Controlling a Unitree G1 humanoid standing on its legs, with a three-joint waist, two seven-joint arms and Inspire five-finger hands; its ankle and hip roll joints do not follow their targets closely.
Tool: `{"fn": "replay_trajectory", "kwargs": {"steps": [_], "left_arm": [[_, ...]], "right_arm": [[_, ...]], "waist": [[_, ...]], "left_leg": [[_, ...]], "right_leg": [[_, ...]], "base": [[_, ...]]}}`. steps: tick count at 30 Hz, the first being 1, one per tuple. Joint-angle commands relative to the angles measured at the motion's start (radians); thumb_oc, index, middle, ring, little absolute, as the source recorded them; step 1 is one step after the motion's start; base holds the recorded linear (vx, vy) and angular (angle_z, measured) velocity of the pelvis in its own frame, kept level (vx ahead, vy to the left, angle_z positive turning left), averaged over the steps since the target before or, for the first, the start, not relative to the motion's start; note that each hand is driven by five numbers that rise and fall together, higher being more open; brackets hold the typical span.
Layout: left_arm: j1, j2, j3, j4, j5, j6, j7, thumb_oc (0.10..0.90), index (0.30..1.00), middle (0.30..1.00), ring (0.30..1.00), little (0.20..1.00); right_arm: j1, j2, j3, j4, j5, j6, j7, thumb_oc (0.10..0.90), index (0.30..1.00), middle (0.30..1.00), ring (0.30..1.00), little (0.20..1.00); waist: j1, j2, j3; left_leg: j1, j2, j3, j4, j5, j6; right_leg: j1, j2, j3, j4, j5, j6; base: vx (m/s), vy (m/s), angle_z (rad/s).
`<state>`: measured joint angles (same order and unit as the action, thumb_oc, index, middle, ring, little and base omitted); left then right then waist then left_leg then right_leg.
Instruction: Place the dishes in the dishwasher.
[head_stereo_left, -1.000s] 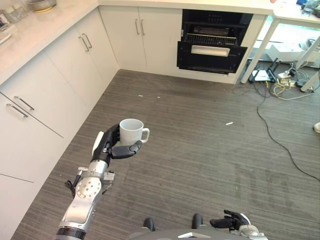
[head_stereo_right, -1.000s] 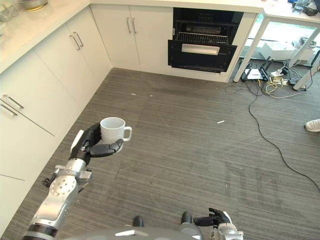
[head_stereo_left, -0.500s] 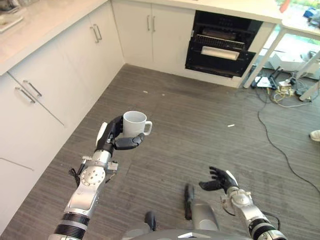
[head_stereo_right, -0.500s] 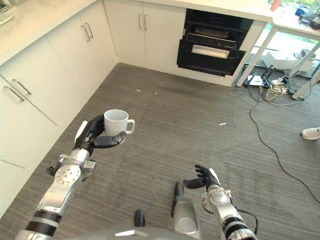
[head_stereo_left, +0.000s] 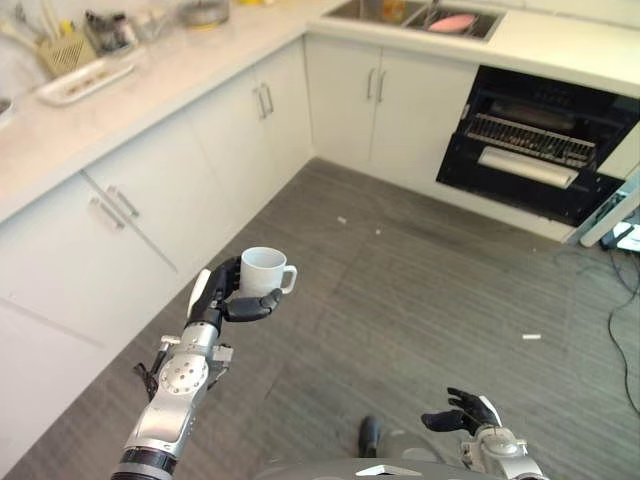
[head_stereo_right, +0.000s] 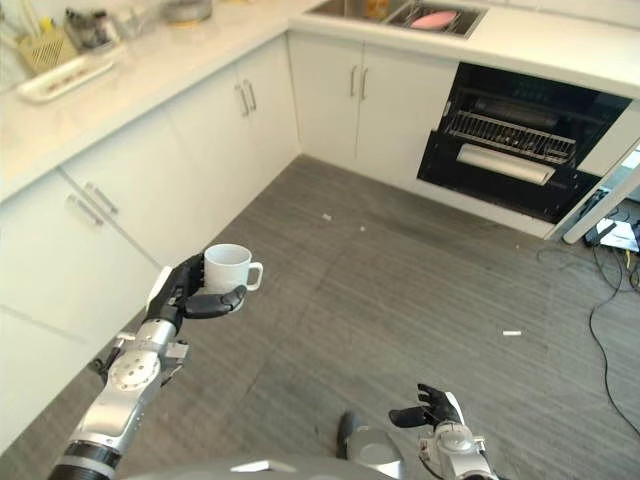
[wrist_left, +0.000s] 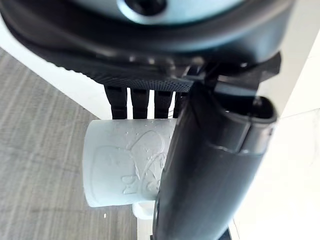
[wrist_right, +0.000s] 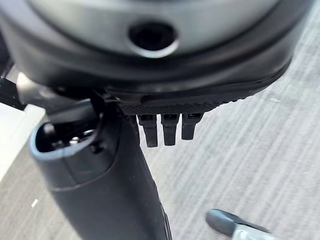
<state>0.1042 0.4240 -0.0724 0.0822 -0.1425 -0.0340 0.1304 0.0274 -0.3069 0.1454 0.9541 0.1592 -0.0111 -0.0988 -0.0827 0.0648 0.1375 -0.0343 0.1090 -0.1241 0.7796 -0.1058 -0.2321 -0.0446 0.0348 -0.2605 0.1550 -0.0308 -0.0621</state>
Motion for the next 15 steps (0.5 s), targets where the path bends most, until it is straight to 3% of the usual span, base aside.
{"fn": "replay_trajectory", "kwargs": {"steps": [1, 2, 3, 4, 8, 11, 12, 14, 15], "left_arm": [[-0.114, 0.077, 0.054, -0.142, 0.011, -0.108, 0.034, 0.400, 0.300, 0.300, 0.300, 0.300], [-0.112, 0.075, 0.054, -0.141, 0.004, -0.107, 0.030, 0.400, 0.300, 0.300, 0.300, 0.300], [-0.113, 0.076, 0.054, -0.141, 0.004, -0.107, 0.030, 0.400, 0.300, 0.300, 0.300, 0.300], [-0.096, 0.084, 0.056, -0.153, 0.010, -0.107, 0.018, 0.400, 0.300, 0.300, 0.300, 0.300], [-0.069, 0.098, 0.072, -0.173, 0.018, -0.113, 0.029, 0.400, 0.300, 0.300, 0.300, 0.300], [-0.043, 0.105, 0.092, -0.193, 0.030, -0.115, 0.024, 0.400, 0.300, 0.300, 0.300, 0.300], [-0.020, 0.114, 0.111, -0.205, 0.035, -0.120, 0.024, 0.400, 0.300, 0.300, 0.300, 0.300], [-0.016, 0.123, 0.116, -0.204, 0.038, -0.114, 0.025, 0.400, 0.300, 0.300, 0.300, 0.300], [-0.016, 0.124, 0.116, -0.204, 0.038, -0.114, 0.025, 0.400, 0.300, 0.300, 0.300, 0.300]], "right_arm": [[-0.060, -0.022, 0.011, -0.026, 0.047, -0.032, -0.044, 0.800, 0.900, 0.900, 0.900, 0.900], [-0.058, -0.019, 0.009, -0.025, 0.053, -0.033, -0.044, 0.800, 0.900, 0.900, 0.900, 0.900], [-0.058, -0.018, 0.008, -0.024, 0.053, -0.033, -0.044, 0.800, 0.900, 0.900, 0.900, 0.900], [-0.057, -0.016, 0.008, -0.022, 0.050, -0.036, -0.042, 0.800, 0.900, 0.900, 0.900, 0.900], [-0.085, -0.023, 0.009, -0.011, 0.042, -0.048, -0.053, 0.800, 0.900, 0.900, 0.900, 0.900], [-0.086, -0.016, 0.004, -0.003, 0.040, -0.051, -0.044, 0.800, 0.900, 0.900, 0.900, 0.900], [-0.079, -0.004, 0.004, -0.012, 0.027, -0.054, -0.041, 0.800, 0.900, 0.900, 0.900, 0.900], [-0.070, 0.012, -0.007, -0.020, 0.026, -0.048, -0.038, 0.800, 0.900, 0.900, 0.900, 0.900], [-0.070, 0.013, -0.008, -0.020, 0.026, -0.048, -0.039, 0.800, 0.900, 0.900, 0.900, 0.900]], "waist": [[0.003, -0.100, 0.048], [0.016, -0.107, 0.052], [0.019, -0.112, 0.049], [0.046, -0.107, 0.059], [0.104, -0.088, 0.074], [0.118, -0.076, 0.056], [0.124, -0.066, 0.035], [0.127, -0.089, 0.017], [0.130, -0.088, 0.016]], "left_leg": [[-0.056, -0.064, 0.176, 0.017, 0.088, 0.117], [-0.107, -0.026, 0.211, -0.031, 0.061, 0.133], [-0.107, -0.030, 0.217, -0.038, 0.068, 0.136], [-0.161, 0.008, 0.233, -0.278, 0.019, 0.159], [-0.251, 0.037, 0.155, -0.720, 0.185, 0.112], [-0.227, 0.053, 0.175, -0.789, 0.217, 0.095], [-0.222, 0.047, 0.168, -0.752, 0.257, 0.097], [-0.214, 0.020, 0.177, -0.699, 0.226, 0.124], [-0.217, 0.022, 0.179, -0.699, 0.229, 0.126]], "right_leg": [[0.083, -0.085, 0.014, -0.150, -0.014, 0.084], [0.121, -0.093, 0.019, -0.169, -0.021, 0.093], [0.118, -0.098, 0.022, -0.172, -0.017, 0.094], [0.164, -0.101, 0.036, -0.191, -0.042, 0.119], [0.261, -0.090, 0.083, -0.242, -0.091, 0.153], [0.291, -0.096, 0.108, -0.242, -0.110, 0.173], [0.300, -0.118, 0.117, -0.234, -0.113, 0.186], [0.269, -0.162, 0.142, -0.107, -0.115, 0.202], [0.263, -0.162, 0.146, -0.103, -0.114, 0.203]], "base": [[0.40, -0.083, -0.53], [0.28, -0.027, -0.40], [0.46, 0.137, -0.14], [0.45, 0.213, -0.08], [0.52, 0.257, -0.45], [0.31, 0.218, -0.67], [0.51, 0.471, -0.64], [0.37, 0.321, -0.95], [0.24, 0.204, -1.16]]}}
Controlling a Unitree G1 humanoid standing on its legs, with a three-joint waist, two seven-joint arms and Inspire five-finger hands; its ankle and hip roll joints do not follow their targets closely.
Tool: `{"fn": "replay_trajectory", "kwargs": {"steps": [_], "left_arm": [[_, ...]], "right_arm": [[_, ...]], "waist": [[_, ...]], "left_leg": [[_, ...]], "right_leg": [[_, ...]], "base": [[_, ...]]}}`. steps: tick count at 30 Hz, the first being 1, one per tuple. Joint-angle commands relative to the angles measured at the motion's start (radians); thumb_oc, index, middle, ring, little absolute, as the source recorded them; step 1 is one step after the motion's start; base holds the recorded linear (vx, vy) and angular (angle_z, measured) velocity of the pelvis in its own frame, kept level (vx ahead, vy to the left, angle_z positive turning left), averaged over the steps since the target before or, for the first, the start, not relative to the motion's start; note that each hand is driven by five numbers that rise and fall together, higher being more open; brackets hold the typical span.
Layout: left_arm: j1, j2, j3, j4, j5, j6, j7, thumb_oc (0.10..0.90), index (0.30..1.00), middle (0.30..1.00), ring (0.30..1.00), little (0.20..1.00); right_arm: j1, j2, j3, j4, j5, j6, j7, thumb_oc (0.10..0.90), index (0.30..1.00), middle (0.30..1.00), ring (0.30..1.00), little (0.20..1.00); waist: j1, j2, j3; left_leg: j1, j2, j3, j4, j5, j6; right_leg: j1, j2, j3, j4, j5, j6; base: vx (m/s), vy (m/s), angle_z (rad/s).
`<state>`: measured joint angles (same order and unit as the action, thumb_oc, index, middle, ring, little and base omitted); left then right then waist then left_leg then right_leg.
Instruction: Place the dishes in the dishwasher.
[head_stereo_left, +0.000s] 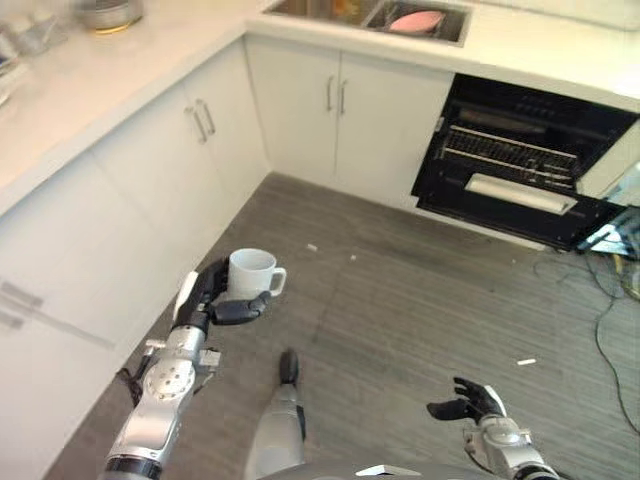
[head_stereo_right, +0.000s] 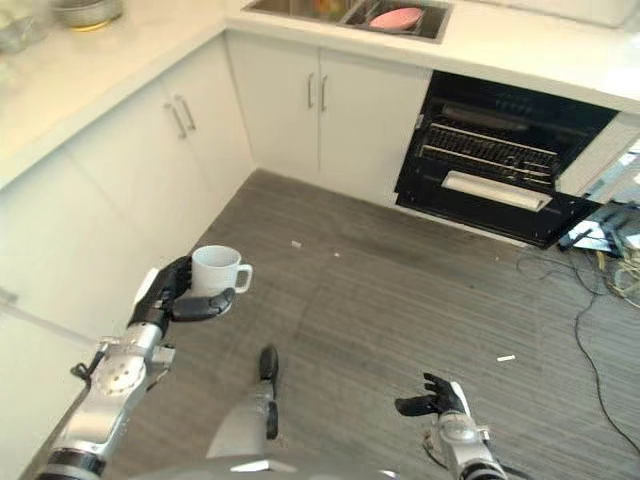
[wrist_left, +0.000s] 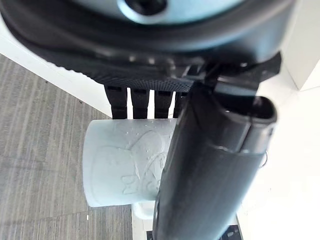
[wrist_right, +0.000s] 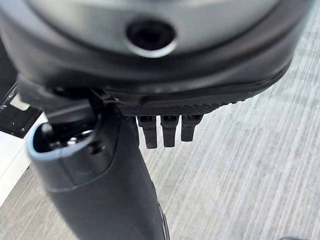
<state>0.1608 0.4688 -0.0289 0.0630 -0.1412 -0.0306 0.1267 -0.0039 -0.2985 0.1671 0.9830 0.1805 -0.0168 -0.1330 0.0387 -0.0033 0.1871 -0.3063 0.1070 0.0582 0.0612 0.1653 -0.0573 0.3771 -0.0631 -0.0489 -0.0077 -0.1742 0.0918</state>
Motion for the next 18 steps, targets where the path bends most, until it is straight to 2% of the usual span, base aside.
{"fn": "replay_trajectory", "kwargs": {"steps": [1, 2, 3, 4, 5, 6, 7, 8, 9, 10, 11, 12, 13, 14, 15, 16, 17, 18], "left_arm": [[-0.079, 0.085, 0.077, -0.182, 0.038, -0.114, 0.030, 0.400, 0.300, 0.300, 0.300, 0.300], [-0.080, 0.091, 0.079, -0.179, 0.042, -0.109, 0.031, 0.400, 0.300, 0.300, 0.300, 0.300], [-0.075, 0.103, 0.086, -0.182, 0.054, -0.101, 0.034, 0.400, 0.300, 0.300, 0.300, 0.300], [-0.072, 0.103, 0.091, -0.180, 0.064, -0.099, 0.039, 0.400, 0.300, 0.300, 0.300, 0.300], [-0.072, 0.103, 0.091, -0.180, 0.064, -0.099, 0.039, 0.400, 0.300, 0.300, 0.300, 0.300], [-0.072, 0.100, 0.091, -0.181, 0.068, -0.097, 0.035, 0.400, 0.300, 0.300, 0.300, 0.300], [-0.073, 0.092, 0.090, -0.179, 0.068, -0.101, 0.041, 0.400, 0.300, 0.300, 0.300, 0.300], [-0.077, 0.084, 0.086, -0.175, 0.069, -0.104, 0.044, 0.400, 0.300, 0.300, 0.300, 0.300], [-0.089, 0.075, 0.083, -0.173, 0.068, -0.106, 0.040, 0.400, 0.300, 0.300, 0.300, 0.300], [-0.095, 0.071, 0.082, -0.174, 0.068, -0.110, 0.038, 0.400, 0.300, 0.300, 0.300, 0.300], [-0.100, 0.067, 0.080, -0.174, 0.067, -0.110, 0.035, 0.400, 0.300, 0.300, 0.300, 0.300], [-0.109, 0.060, 0.080, -0.168, 0.071, -0.109, 0.037, 0.400, 0.300, 0.300, 0.300, 0.300], [-0.109, 0.061, 0.080, -0.166, 0.071, -0.110, 0.037, 0.400, 0.300, 0.300, 0.300, 0.300], [-0.109, 0.056, 0.082, -0.163, 0.077, -0.111, 0.038, 0.400, 0.300, 0.300, 0.300, 0.300], [-0.109, 0.056, 0.082, -0.162, 0.079, -0.111, 0.038, 0.400, 0.300, 0.300, 0.300, 0.300], [-0.108, 0.051, 0.084, -0.162, 0.081, -0.112, 0.035, 0.400, 0.300, 0.300, 0.300, 0.300], [-0.099, 0.036, 0.068, -0.158, 0.084, -0.113, 0.018, 0.400, 0.300, 0.300, 0.300, 0.300], [-0.095, 0.029, 0.062, -0.154, 0.082, -0.113, 0.018, 0.400, 0.300, 0.300, 0.300, 0.300]], "right_arm": [[-0.038, 0.012, -0.037, -0.058, 0.012, -0.044, -0.005, 0.800, 0.900, 0.900, 0.900, 0.900], [-0.040, 0.019, -0.042, -0.065, 0.018, -0.042, -0.004, 0.800, 0.900, 0.900, 0.900, 0.900], [-0.042, 0.024, -0.041, -0.104, 0.013, -0.041, -0.004, 0.800, 0.900, 0.900, 0.900, 0.900], [-0.047, 0.026, -0.036, -0.119, 0.005, -0.041, -0.003, 0.800, 0.900, 0.900, 0.900, 0.900], [-0.047, 0.026, -0.036, -0.119, 0.005, -0.041, -0.003, 0.800, 0.900, 0.900, 0.900, 0.900], [-0.049, 0.027, -0.031, -0.138, -0.003, -0.042, -0.002, 0.800, 0.900, 0.900, 0.900, 0.900], [-0.050, 0.022, -0.026, -0.158, -0.009, -0.041, -0.005, 0.800, 0.900, 0.900, 0.900, 0.900], [-0.050, 0.016, -0.029, -0.184, -0.011, -0.044, -0.007, 0.800, 0.900, 0.900, 0.900, 0.900], [-0.053, 0.003, -0.032, -0.219, -0.014, -0.048, -0.009, 0.800, 0.900, 0.900, 0.900, 0.900], [-0.057, 0.000, -0.033, -0.225, -0.020, -0.051, -0.014, 0.800, 0.900, 0.900, 0.900, 0.900], [-0.059, -0.001, -0.030, -0.232, -0.026, -0.051, -0.013, 0.800, 0.900, 0.900, 0.900, 0.900], [-0.061, 0.004, -0.021, -0.233, -0.044, -0.046, -0.014, 0.800, 0.900, 0.900, 0.900, 0.900], [-0.060, 0.006, -0.020, -0.233, -0.045, -0.046, -0.015, 0.800, 0.900, 0.900, 0.900, 0.900], [-0.061, 0.006, -0.019, -0.235, -0.053, -0.046, -0.015, 0.800, 0.900, 0.900, 0.900, 0.900], [-0.060, 0.008, -0.018, -0.235, -0.055, -0.045, -0.015, 0.800, 0.900, 0.900, 0.900, 0.900], [-0.057, 0.006, -0.016, -0.235, -0.059, -0.045, -0.015, 0.800, 0.900, 0.900, 0.900, 0.900], [-0.028, 0.003, -0.006, -0.228, -0.062, -0.047, -0.007, 0.800, 0.900, 0.900, 0.900, 0.900], [-0.014, 0.000, -0.004, -0.229, -0.060, -0.048, -0.005, 0.800, 0.900, 0.900, 0.900, 0.900]], "waist": [[0.005, -0.023, -0.038], [-0.004, -0.020, -0.032], [-0.028, -0.004, -0.011], [-0.032, 0.006, -0.005], [-0.032, 0.006, -0.005], [-0.038, 0.016, -0.006], [-0.050, 0.016, 0.002], [-0.061, 0.011, 0.007], [-0.068, -0.007, 0.004], [-0.066, -0.013, 0.003], [-0.066, -0.018, -0.001], [-0.059, -0.033, -0.011], [-0.056, -0.029, -0.011], [-0.052, -0.037, -0.013], [-0.050, -0.035, -0.013], [-0.048, -0.046, -0.019], [-0.050, -0.054, -0.045], [-0.056, -0.047, -0.053]], "left_leg": [[0.072, 0.017, 0.011, 0.032, -0.070, -0.028], [0.093, 0.011, 0.018, 0.039, -0.092, -0.006], [0.163, -0.001, 0.027, 0.032, -0.129, 0.029], [0.197, -0.004, 0.043, 0.024, -0.146, 0.044], [0.197, -0.004, 0.043, 0.024, -0.146, 0.044], [0.222, -0.005, 0.055, 0.014, -0.150, 0.050], [0.262, -0.018, 0.063, -0.004, -0.161, 0.052], [0.294, -0.036, 0.065, -0.014, -0.174, 0.053], [0.334, -0.057, 0.089, -0.024, -0.204, 0.048], [0.375, -0.055, 0.113, -0.036, -0.235, 0.037], [0.403, -0.054, 0.117, -0.044, -0.258, 0.026], [0.442, -0.054, 0.159, -0.041, -0.291, 0.014], [0.447, -0.045, 0.160, -0.038, -0.302, 0.011], [0.468, -0.051, 0.181, -0.029, -0.318, 0.010], [0.471, -0.048, 0.181, -0.026, -0.327, 0.010], [0.486, -0.063, 0.190, -0.015, -0.344, 0.015], [0.520, -0.074, 0.186, 0.051, -0.406, 0.025], [0.531, -0.066, 0.184, 0.091, -0.413, 0.021]], "right_leg": [[-0.191, -0.078, -0.055, 0.170, 0.041, 0.062], [-0.248, -0.092, -0.044, 0.296, 0.082, 0.076], [-0.358, -0.097, -0.055, 0.492, 0.134, 0.079], [-0.410, -0.106, -0.092, 0.565, 0.155, 0.084], [-0.410, -0.106, -0.092, 0.565, 0.155, 0.084], [-0.446, -0.098, -0.124, 0.582, 0.168, 0.082], [-0.487, -0.086, -0.157, 0.588, 0.148, 0.074], [-0.513, -0.068, -0.190, 0.526, 0.139, 0.065], [-0.530, -0.084, -0.277, 0.356, 0.133, 0.061], [-0.531, -0.098, -0.373, 0.248, 0.142, 0.058], [-0.531, -0.101, -0.418, 0.176, 0.138, 0.064], [-0.537, -0.109, -0.532, 0.074, 0.166, 0.065], [-0.526, -0.095, -0.530, 0.058, 0.166, 0.066], [-0.534, -0.107, -0.577, 0.041, 0.182, 0.062], [-0.529, -0.101, -0.574, 0.036, 0.180, 0.064], [-0.526, -0.109, -0.603, 0.031, 0.186, 0.055], [-0.478, -0.093, -0.579, 0.027, 0.178, 0.029], [-0.471, -0.082, -0.563, 0.045, 0.171, 0.015]], "base": [[0.21, 0.249, -0.89], [0.36, 0.482, -0.57], [0.32, 0.497, -0.39], [0.23, 0.376, -0.17], [0.17, 0.238, -0.40], [0.18, 0.192, -0.32], [0.32, 0.264, -0.35], [0.43, 0.217, -0.17], [0.48, 0.137, -0.01], [0.49, 0.081, 0.19], [0.49, 0.033, 0.34], [0.37, 0.016, -0.14], [0.33, 0.007, -0.42], [0.15, 0.003, -0.53], [0.22, 0.025, -0.34], [0.48, 0.063, -0.46], [0.63, 0.081, -0.51], [0.53, 0.062, -0.46]]}}
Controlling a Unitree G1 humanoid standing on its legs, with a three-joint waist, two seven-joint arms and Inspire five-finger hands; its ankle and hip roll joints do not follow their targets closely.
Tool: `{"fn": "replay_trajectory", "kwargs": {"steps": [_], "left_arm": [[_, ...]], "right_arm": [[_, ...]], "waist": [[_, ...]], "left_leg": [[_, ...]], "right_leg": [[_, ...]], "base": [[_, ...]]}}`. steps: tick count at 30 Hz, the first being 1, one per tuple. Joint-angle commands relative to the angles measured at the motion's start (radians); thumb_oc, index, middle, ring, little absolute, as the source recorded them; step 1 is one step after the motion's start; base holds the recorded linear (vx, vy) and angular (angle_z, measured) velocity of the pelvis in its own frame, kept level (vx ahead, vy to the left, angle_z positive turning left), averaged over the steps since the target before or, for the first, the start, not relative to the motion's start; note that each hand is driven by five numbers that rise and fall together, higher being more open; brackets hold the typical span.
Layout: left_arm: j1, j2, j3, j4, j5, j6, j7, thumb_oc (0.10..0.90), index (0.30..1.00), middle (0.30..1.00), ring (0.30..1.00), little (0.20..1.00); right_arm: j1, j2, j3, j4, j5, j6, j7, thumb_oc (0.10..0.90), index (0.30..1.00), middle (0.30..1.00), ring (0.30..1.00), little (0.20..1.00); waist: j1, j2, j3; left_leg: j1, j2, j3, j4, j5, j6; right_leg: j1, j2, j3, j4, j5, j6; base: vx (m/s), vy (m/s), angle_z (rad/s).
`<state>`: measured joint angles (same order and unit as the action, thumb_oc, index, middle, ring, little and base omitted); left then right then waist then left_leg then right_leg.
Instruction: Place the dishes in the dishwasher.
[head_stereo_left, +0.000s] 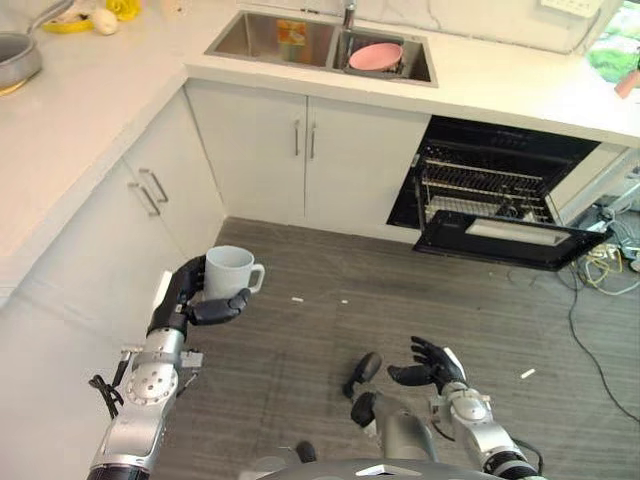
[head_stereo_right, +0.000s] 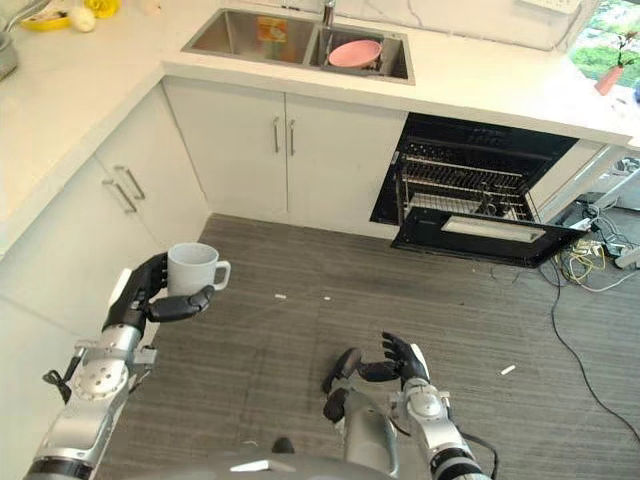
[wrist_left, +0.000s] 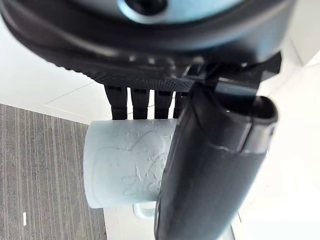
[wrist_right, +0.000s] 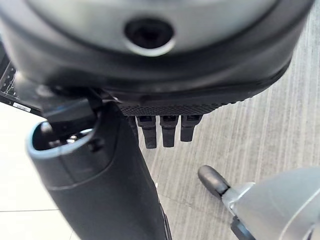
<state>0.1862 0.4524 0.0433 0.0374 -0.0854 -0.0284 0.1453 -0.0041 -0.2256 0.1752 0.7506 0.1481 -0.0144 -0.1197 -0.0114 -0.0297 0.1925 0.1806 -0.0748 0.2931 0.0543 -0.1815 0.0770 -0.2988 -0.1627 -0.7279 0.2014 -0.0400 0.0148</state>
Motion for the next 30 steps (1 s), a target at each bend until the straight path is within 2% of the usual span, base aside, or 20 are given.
{"fn": "replay_trajectory", "kwargs": {"steps": [1, 3, 4, 5, 7, 8, 11, 12, 13, 14, 15, 16, 17, 19, 20, 22, 25, 26, 28, 30], "left_arm": [[-0.119, 0.044, -0.011, -0.127, 0.026, -0.116, 0.000, 0.400, 0.300, 0.300, 0.300, 0.300], [-0.109, 0.035, -0.024, -0.129, 0.019, -0.115, -0.010, 0.400, 0.300, 0.300, 0.300, 0.300], [-0.108, 0.035, -0.025, -0.129, 0.019, -0.115, -0.010, 0.400, 0.300, 0.300, 0.300, 0.300], [-0.099, 0.036, -0.026, -0.128, 0.013, -0.114, -0.012, 0.400, 0.300, 0.300, 0.300, 0.300], [-0.097, 0.037, -0.025, -0.124, 0.001, -0.113, 0.002, 0.400, 0.300, 0.300, 0.300, 0.300], [-0.101, 0.035, -0.028, -0.121, -0.010, -0.110, 0.008, 0.400, 0.300, 0.300, 0.300, 0.300], [-0.098, 0.024, -0.032, -0.119, -0.013, -0.110, 0.009, 0.400, 0.300, 0.300, 0.300, 0.300], [-0.085, 0.025, -0.027, -0.127, -0.005, -0.114, 0.008, 0.400, 0.300, 0.300, 0.300, 0.300], [-0.080, 0.025, -0.022, -0.129, -0.003, -0.117, 0.011, 0.400, 0.300, 0.300, 0.300, 0.300], [-0.078, 0.022, -0.016, -0.127, -0.005, -0.120, 0.016, 0.400, 0.300, 0.300, 0.300, 0.300], [-0.079, 0.022, -0.016, -0.127, -0.005, -0.120, 0.016, 0.400, 0.300, 0.300, 0.300, 0.300], [-0.079, 0.017, -0.012, -0.121, -0.004, -0.125, 0.023, 0.400, 0.300, 0.300, 0.300, 0.300], [-0.079, 0.013, -0.007, -0.119, -0.003, -0.128, 0.025, 0.400, 0.300, 0.300, 0.300, 0.300], [-0.080, 0.015, -0.006, -0.118, 0.004, -0.129, 0.027, 0.400, 0.300, 0.300, 0.300, 0.300], [-0.076, 0.009, -0.004, -0.120, 0.015, -0.129, 0.019, 0.400, 0.300, 0.300, 0.300, 0.300], [-0.078, 0.008, -0.007, -0.121, 0.015, -0.130, 0.019, 0.400, 0.300, 0.300, 0.300, 0.300], [-0.093, 0.029, -0.006, -0.116, 0.028, -0.125, 0.023, 0.400, 0.300, 0.300, 0.300, 0.300], [-0.094, 0.029, -0.006, -0.115, 0.028, -0.126, 0.023, 0.400, 0.300, 0.300, 0.300, 0.300], [-0.101, 0.039, 0.007, -0.112, 0.027, -0.124, 0.038, 0.400, 0.300, 0.300, 0.300, 0.300], [-0.095, 0.031, 0.018, -0.114, 0.022, -0.127, 0.047, 0.400, 0.300, 0.300, 0.300, 0.300]], "right_arm": [[-0.011, -0.074, -0.011, 0.002, -0.028, -0.051, -0.018, 0.800, 0.900, 0.900, 0.900, 0.900], [0.009, -0.081, -0.010, 0.012, -0.018, -0.051, -0.017, 0.800, 0.900, 0.900, 0.900, 0.900], [0.010, -0.082, -0.010, 0.012, -0.017, -0.051, -0.017, 0.800, 0.900, 0.900, 0.900, 0.900], [0.028, -0.086, -0.007, 0.008, -0.011, -0.050, -0.014, 0.800, 0.900, 0.900, 0.900, 0.900], [0.023, -0.095, -0.003, 0.005, -0.001, -0.048, -0.021, 0.800, 0.900, 0.900, 0.900, 0.900], [0.018, -0.098, -0.003, 0.003, 0.001, -0.047, -0.026, 0.800, 0.900, 0.900, 0.900, 0.900], [0.017, -0.100, -0.006, -0.001, 0.006, -0.049, -0.029, 0.800, 0.900, 0.900, 0.900, 0.900], [0.014, -0.104, 0.000, -0.010, 0.000, -0.052, -0.024, 0.800, 0.900, 0.900, 0.900, 0.900], [0.009, -0.108, 0.008, -0.012, -0.007, -0.053, -0.021, 0.800, 0.900, 0.900, 0.900, 0.900], [0.003, -0.109, 0.014, -0.011, -0.011, -0.055, -0.021, 0.800, 0.900, 0.900, 0.900, 0.900], [0.002, -0.109, 0.014, -0.010, -0.011, -0.055, -0.021, 0.800, 0.900, 0.900, 0.900, 0.900], [-0.006, -0.109, 0.019, -0.002, -0.015, -0.057, -0.021, 0.800, 0.900, 0.900, 0.900, 0.900], [-0.015, -0.107, 0.018, 0.007, -0.014, -0.062, -0.023, 0.800, 0.900, 0.900, 0.900, 0.900], [-0.017, -0.110, 0.015, 0.004, -0.012, -0.063, -0.027, 0.800, 0.900, 0.900, 0.900, 0.900], [-0.012, -0.101, 0.013, 0.006, -0.017, -0.067, -0.019, 0.800, 0.900, 0.900, 0.900, 0.900], [-0.006, -0.100, 0.011, -0.001, -0.018, -0.067, -0.021, 0.800, 0.900, 0.900, 0.900, 0.900], [-0.003, -0.092, -0.008, -0.027, -0.033, -0.062, -0.014, 0.800, 0.900, 0.900, 0.900, 0.900], [-0.003, -0.092, -0.008, -0.029, -0.034, -0.061, -0.014, 0.800, 0.900, 0.900, 0.900, 0.900], [-0.023, -0.097, -0.017, -0.082, -0.054, -0.064, -0.016, 0.800, 0.900, 0.900, 0.900, 0.900], [-0.034, -0.101, -0.037, -0.137, -0.055, -0.066, -0.024, 0.800, 0.900, 0.900, 0.900, 0.900]], "waist": [[-0.005, -0.017, -0.059], [-0.012, 0.003, -0.073], [-0.011, 0.005, -0.073], [-0.010, 0.012, -0.068], [0.002, 0.012, -0.046], [0.008, 0.011, -0.033], [0.027, -0.005, -0.015], [0.048, -0.015, -0.004], [0.064, -0.014, 0.004], [0.082, -0.013, 0.010], [0.081, -0.017, 0.009], [0.092, -0.013, 0.013], [0.094, 0.002, 0.017], [0.098, 0.008, 0.021], [0.096, 0.026, 0.003], [0.093, 0.027, -0.005], [0.076, 0.034, -0.010], [0.079, 0.033, -0.010], [0.069, 0.038, 0.009], [0.069, 0.035, 0.009]], "left_leg": [[0.044, 0.119, -0.050, 0.105, -0.071, -0.115], [0.024, 0.151, -0.058, 0.288, -0.033, -0.145], [0.019, 0.156, -0.058, 0.300, -0.038, -0.149], [-0.049, 0.208, -0.072, 0.511, 0.058, -0.208], [-0.114, 0.226, -0.102, 0.650, 0.124, -0.224], [-0.161, 0.231, -0.118, 0.666, 0.112, -0.214], [-0.233, 0.216, -0.123, 0.609, 0.086, -0.172], [-0.279, 0.184, -0.165, 0.512, 0.037, -0.150], [-0.300, 0.151, -0.214, 0.446, 0.023, -0.148], [-0.324, 0.113, -0.274, 0.395, 0.029, -0.152], [-0.324, 0.108, -0.273, 0.386, 0.039, -0.151], [-0.343, 0.078, -0.330, 0.332, 0.058, -0.162], [-0.376, 0.057, -0.366, 0.253, 0.118, -0.171], [-0.403, 0.055, -0.346, 0.237, 0.153, -0.172], [-0.338, 0.088, -0.320, 0.129, 0.153, -0.166], [-0.306, 0.086, -0.320, 0.105, 0.156, -0.157], [-0.231, 0.082, -0.279, 0.070, 0.135, -0.115], [-0.231, 0.081, -0.276, 0.070, 0.134, -0.113], [-0.202, 0.082, -0.241, 0.084, 0.100, -0.076], [-0.179, 0.078, -0.208, 0.083, 0.069, -0.060]], "right_leg": [[0.205, 0.019, 0.117, -0.161, 0.033, 0.091], [0.249, 0.054, 0.127, -0.152, 0.011, 0.058], [0.249, 0.058, 0.127, -0.153, 0.010, 0.056], [0.295, 0.104, 0.151, -0.162, -0.027, 0.014], [0.335, 0.127, 0.183, -0.171, -0.055, -0.016], [0.351, 0.128, 0.200, -0.173, -0.064, -0.020], [0.369, 0.106, 0.219, -0.184, -0.053, -0.007], [0.384, 0.096, 0.270, -0.190, -0.051, 0.016], [0.388, 0.096, 0.305, -0.190, -0.051, 0.025], [0.397, 0.099, 0.343, -0.192, -0.054, 0.030], [0.393, 0.094, 0.342, -0.193, -0.050, 0.030], [0.406, 0.102, 0.374, -0.203, -0.051, 0.035], [0.424, 0.118, 0.412, -0.220, -0.054, 0.043], [0.435, 0.120, 0.427, -0.224, -0.058, 0.041], [0.446, 0.132, 0.431, -0.220, -0.076, 0.052], [0.444, 0.125, 0.433, -0.210, -0.076, 0.056], [0.382, 0.081, 0.443, -0.031, -0.100, 0.085], [0.376, 0.078, 0.448, -0.019, -0.105, 0.086], [0.288, 0.041, 0.444, 0.141, -0.094, 0.131], [0.256, -0.004, 0.425, 0.142, -0.069, 0.146]], "base": [[0.46, 0.025, -0.28], [0.39, -0.034, -0.12], [0.33, -0.133, -0.19], [0.34, -0.107, -0.39], [0.32, -0.042, -0.72], [0.21, 0.064, -1.04], [0.11, 0.137, -1.01], [0.32, 0.257, -0.70], [0.30, 0.275, -0.79], [0.14, 0.142, -0.85], [0.17, 0.128, -1.28], [0.21, 0.172, -1.41], [0.22, 0.168, -1.35], [0.17, 0.175, -0.94], [0.18, 0.183, -0.65], [0.15, 0.183, -0.39], [0.19, 0.250, -0.30], [0.06, 0.150, -0.72], [0.09, 0.178, -0.69], [0.13, 0.082, -0.86]]}}
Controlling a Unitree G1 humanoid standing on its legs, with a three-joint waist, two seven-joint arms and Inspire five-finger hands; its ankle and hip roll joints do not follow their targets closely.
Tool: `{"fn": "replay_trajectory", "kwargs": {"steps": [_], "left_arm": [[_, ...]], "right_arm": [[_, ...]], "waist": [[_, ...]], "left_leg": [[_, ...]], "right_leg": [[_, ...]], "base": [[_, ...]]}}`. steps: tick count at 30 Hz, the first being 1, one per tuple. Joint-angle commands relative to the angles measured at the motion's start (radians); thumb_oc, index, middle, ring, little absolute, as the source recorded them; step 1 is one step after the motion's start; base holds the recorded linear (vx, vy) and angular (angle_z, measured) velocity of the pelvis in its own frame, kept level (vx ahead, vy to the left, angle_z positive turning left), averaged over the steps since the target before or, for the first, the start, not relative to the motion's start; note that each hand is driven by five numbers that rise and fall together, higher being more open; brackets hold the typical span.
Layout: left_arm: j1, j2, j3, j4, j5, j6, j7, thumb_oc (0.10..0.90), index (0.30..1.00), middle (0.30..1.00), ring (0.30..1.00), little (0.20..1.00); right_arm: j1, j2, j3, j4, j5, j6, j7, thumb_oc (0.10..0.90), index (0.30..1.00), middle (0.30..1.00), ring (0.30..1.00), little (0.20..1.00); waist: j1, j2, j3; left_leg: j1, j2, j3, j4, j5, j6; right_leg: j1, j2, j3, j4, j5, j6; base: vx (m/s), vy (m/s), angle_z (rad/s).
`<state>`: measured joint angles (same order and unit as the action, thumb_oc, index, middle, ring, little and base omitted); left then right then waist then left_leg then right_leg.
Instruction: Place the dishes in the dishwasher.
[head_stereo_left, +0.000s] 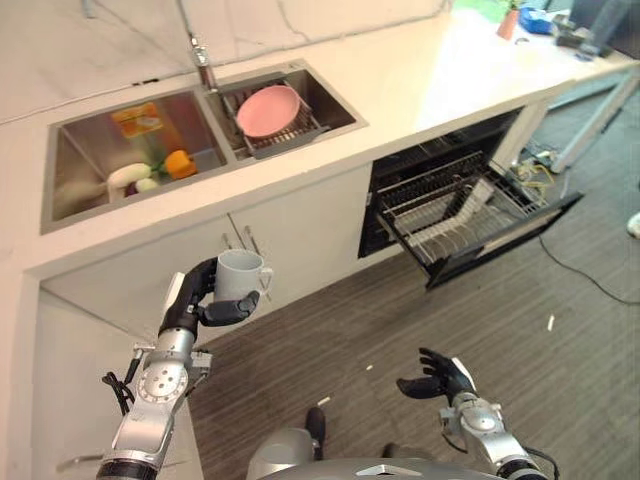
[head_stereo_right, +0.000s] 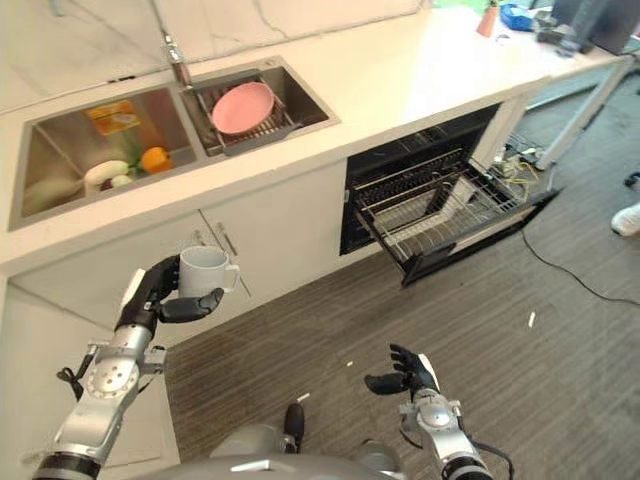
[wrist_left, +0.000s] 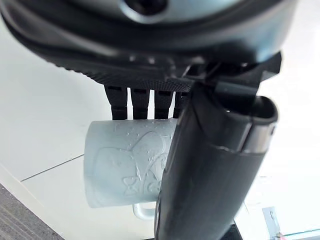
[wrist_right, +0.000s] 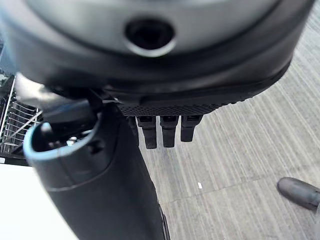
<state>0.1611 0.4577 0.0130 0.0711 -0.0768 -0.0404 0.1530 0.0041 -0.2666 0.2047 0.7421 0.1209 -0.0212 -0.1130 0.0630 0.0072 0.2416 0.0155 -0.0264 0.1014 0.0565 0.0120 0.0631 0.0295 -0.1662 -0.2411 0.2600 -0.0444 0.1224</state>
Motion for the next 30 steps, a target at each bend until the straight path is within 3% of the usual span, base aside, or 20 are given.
{"fn": "replay_trajectory", "kwargs": {"steps": [1, 6, 9, 13, 15, 19, 20, 22, 23, 25, 26, 28, 30], "left_arm": [[-0.068, 0.023, 0.050, -0.148, 0.010, -0.117, 0.040, 0.400, 0.300, 0.300, 0.300, 0.300], [-0.079, 0.034, 0.060, -0.149, -0.003, -0.120, 0.049, 0.400, 0.300, 0.300, 0.300, 0.300], [-0.110, 0.039, 0.071, -0.141, 0.014, -0.123, 0.069, 0.400, 0.300, 0.300, 0.300, 0.300], [-0.124, 0.034, 0.069, -0.141, 0.027, -0.128, 0.080, 0.400, 0.300, 0.300, 0.300, 0.300], [-0.120, 0.031, 0.070, -0.140, 0.025, -0.131, 0.080, 0.400, 0.300, 0.300, 0.300, 0.300], [-0.086, 0.006, 0.067, -0.142, -0.018, -0.132, 0.072, 0.400, 0.300, 0.300, 0.300, 0.300], [-0.080, 0.001, 0.059, -0.144, -0.038, -0.130, 0.068, 0.400, 0.300, 0.300, 0.300, 0.300], [-0.095, -0.003, 0.050, -0.142, -0.055, -0.127, 0.068, 0.400, 0.300, 0.300, 0.300, 0.300], [-0.107, -0.006, 0.045, -0.141, -0.058, -0.129, 0.073, 0.400, 0.300, 0.300, 0.300, 0.300], [-0.122, -0.014, 0.045, -0.137, -0.057, -0.132, 0.073, 0.400, 0.300, 0.300, 0.300, 0.300], [-0.125, -0.016, 0.044, -0.138, -0.052, -0.134, 0.071, 0.400, 0.300, 0.300, 0.300, 0.300], [-0.129, -0.016, 0.041, -0.138, -0.045, -0.139, 0.070, 0.400, 0.300, 0.300, 0.300, 0.300], [-0.134, -0.017, 0.038, -0.131, -0.037, -0.143, 0.072, 0.400, 0.300, 0.300, 0.300, 0.300]], "right_arm": [[-0.040, -0.065, -0.073, -0.146, -0.027, -0.058, -0.031, 0.800, 0.900, 0.900, 0.900, 0.900], [-0.057, -0.101, -0.127, -0.266, -0.011, -0.074, -0.057, 0.800, 0.900, 0.900, 0.900, 0.900], [-0.057, -0.121, -0.185, -0.439, 0.011, -0.108, -0.073, 0.800, 0.900, 0.900, 0.900, 0.900], [-0.058, -0.120, -0.238, -0.576, 0.026, -0.140, -0.094, 0.800, 0.900, 0.900, 0.900, 0.900], [-0.066, -0.115, -0.277, -0.652, 0.041, -0.165, -0.111, 0.800, 0.900, 0.900, 0.900, 0.900], [-0.064, -0.115, -0.300, -0.720, 0.102, -0.193, -0.114, 0.800, 0.900, 0.900, 0.900, 0.900], [-0.066, -0.115, -0.281, -0.726, 0.152, -0.202, -0.100, 0.800, 0.900, 0.900, 0.900, 0.900], [-0.062, -0.127, -0.251, -0.740, 0.188, -0.198, -0.077, 0.800, 0.900, 0.900, 0.900, 0.900], [-0.059, -0.133, -0.233, -0.748, 0.192, -0.195, -0.066, 0.800, 0.900, 0.900, 0.900, 0.900], [-0.048, -0.139, -0.211, -0.789, 0.210, -0.192, -0.029, 0.800, 0.900, 0.900, 0.900, 0.900], [-0.045, -0.143, -0.209, -0.814, 0.223, -0.194, -0.012, 0.800, 0.900, 0.900, 0.900, 0.900], [-0.041, -0.146, -0.194, -0.845, 0.239, -0.198, 0.008, 0.800, 0.900, 0.900, 0.900, 0.900], [-0.047, -0.150, -0.181, -0.858, 0.227, -0.202, 0.017, 0.800, 0.900, 0.900, 0.900, 0.900]], "waist": [[-0.002, -0.001, -0.041], [-0.011, 0.016, -0.050], [-0.038, 0.014, -0.043], [-0.055, 0.006, -0.045], [-0.057, -0.011, -0.064], [-0.066, -0.015, -0.096], [-0.055, -0.011, -0.088], [-0.048, -0.022, -0.063], [-0.039, -0.031, -0.050], [-0.034, -0.031, -0.044], [-0.034, -0.038, -0.045], [-0.029, -0.043, -0.043], [-0.013, -0.034, -0.037]], "left_leg": [[-0.005, 0.033, -0.007, 0.078, -0.130, -0.043], [0.024, 0.063, 0.013, 0.051, -0.149, -0.049], [0.065, 0.077, 0.002, 0.039, -0.173, -0.072], [0.107, 0.084, -0.002, 0.016, -0.187, -0.088], [0.130, 0.083, -0.001, 0.005, -0.200, -0.098], [0.158, 0.158, -0.022, 0.054, -0.215, -0.135], [0.110, 0.195, -0.046, 0.192, -0.168, -0.150], [-0.013, 0.208, -0.098, 0.401, -0.086, -0.159], [-0.052, 0.212, -0.089, 0.432, -0.053, -0.158], [-0.098, 0.195, -0.085, 0.378, -0.100, -0.148], [-0.114, 0.193, -0.080, 0.336, -0.091, -0.153], [-0.160, 0.229, -0.053, 0.252, -0.052, -0.175], [-0.177, 0.234, -0.085, 0.144, 0.017, -0.202]], "right_leg": [[-0.073, -0.010, -0.067, 0.065, -0.059, 0.037], [-0.122, -0.071, -0.080, -0.030, 0.004, 0.035], [-0.174, -0.137, -0.050, -0.143, 0.101, 0.073], [-0.176, -0.156, -0.021, -0.197, 0.159, 0.103], [-0.150, -0.153, -0.033, -0.221, 0.162, 0.110], [-0.139, -0.092, -0.039, -0.189, 0.120, 0.082], [-0.103, -0.044, -0.040, -0.193, 0.085, 0.046], [-0.067, -0.011, -0.053, -0.212, 0.058, -0.003], [-0.051, -0.005, -0.065, -0.223, 0.041, -0.015], [-0.017, 0.012, -0.079, -0.246, 0.011, -0.015], [-0.009, 0.005, -0.079, -0.254, 0.012, -0.011], [0.015, -0.007, -0.093, -0.272, 0.001, -0.003], [0.042, 0.005, -0.084, -0.287, -0.008, 0.003]], "base": [[0.09, 0.004, -0.97], [0.14, -0.052, -0.45], [0.26, -0.157, -0.28], [0.19, -0.132, 0.04], [0.33, -0.240, 0.30], [0.31, -0.304, 0.06], [0.12, -0.362, -0.08], [0.07, -0.397, 0.06], [0.04, -0.250, -0.04], [0.14, -0.108, 0.11], [0.18, 0.014, 0.41], [0.13, 0.060, 0.26], [0.17, 0.105, 0.15]]}}
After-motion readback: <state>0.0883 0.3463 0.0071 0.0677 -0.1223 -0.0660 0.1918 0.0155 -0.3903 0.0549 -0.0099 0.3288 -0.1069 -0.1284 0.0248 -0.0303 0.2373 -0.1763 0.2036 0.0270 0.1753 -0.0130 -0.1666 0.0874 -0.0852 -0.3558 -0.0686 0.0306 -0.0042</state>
